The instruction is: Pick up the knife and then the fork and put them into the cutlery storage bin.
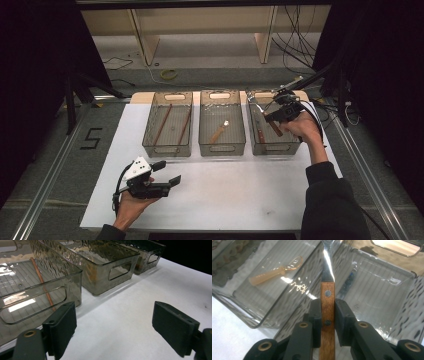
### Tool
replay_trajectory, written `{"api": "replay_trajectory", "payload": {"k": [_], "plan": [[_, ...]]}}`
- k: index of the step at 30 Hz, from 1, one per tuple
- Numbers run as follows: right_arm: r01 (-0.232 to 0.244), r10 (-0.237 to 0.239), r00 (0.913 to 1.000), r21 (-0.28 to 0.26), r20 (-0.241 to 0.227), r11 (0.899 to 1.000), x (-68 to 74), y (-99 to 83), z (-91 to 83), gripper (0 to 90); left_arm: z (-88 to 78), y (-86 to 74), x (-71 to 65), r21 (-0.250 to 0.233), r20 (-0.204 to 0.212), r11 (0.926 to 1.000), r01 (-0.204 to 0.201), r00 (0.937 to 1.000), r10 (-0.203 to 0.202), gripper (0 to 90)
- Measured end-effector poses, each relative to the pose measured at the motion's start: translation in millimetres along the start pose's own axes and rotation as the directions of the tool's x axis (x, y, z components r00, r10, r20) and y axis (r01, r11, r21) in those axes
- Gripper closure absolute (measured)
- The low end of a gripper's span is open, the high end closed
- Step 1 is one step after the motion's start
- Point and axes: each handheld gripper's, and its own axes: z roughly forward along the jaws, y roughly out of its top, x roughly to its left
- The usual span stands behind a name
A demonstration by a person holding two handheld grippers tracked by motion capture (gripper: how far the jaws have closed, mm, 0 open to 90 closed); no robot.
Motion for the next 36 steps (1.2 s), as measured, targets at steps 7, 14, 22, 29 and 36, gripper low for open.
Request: {"api": "replay_trajectory", "payload": {"k": [7, 14, 22, 29, 36], "plan": [[-0.024, 0.024, 0.9997, 0.014, 0.004, 1.0, -5.1, 2.3, 4.4, 77.7, -0.1, 0.0, 0.1, -0.001, 0.0, 1.0, 0.0, 1.0, 0.0, 19.1], [-0.036, 0.036, 0.9992, 0.024, 0.016, 0.999, -7.5, 4.5, 8.3, 77.7, 0.0, 0.0, 0.2, -0.001, 0.0, 1.0, 0.0, 1.0, 0.0, 19.1], [-0.068, 0.067, 0.9974, 0.036, 0.029, 0.997, -14.7, 4.8, 13.3, 77.7, 0.1, 0.0, 0.2, -0.001, 0.0, 1.0, 0.0, 1.0, 0.0, 19.1], [-0.087, 0.084, 0.9955, 0.058, 0.044, 0.995, -18.4, 3.4, 16.9, 77.6, 0.0, 0.0, 0.4, 0.0, 0.0, 1.0, 0.0, 1.0, 0.0, 19.1], [-0.102, 0.098, 0.9934, 0.073, 0.06, 0.992, -22.6, 0.5, 20.1, 77.7, -0.1, 0.0, 0.4, -0.001, 0.001, 1.0, 0.0, 1.0, 0.0, 19.1]]}}
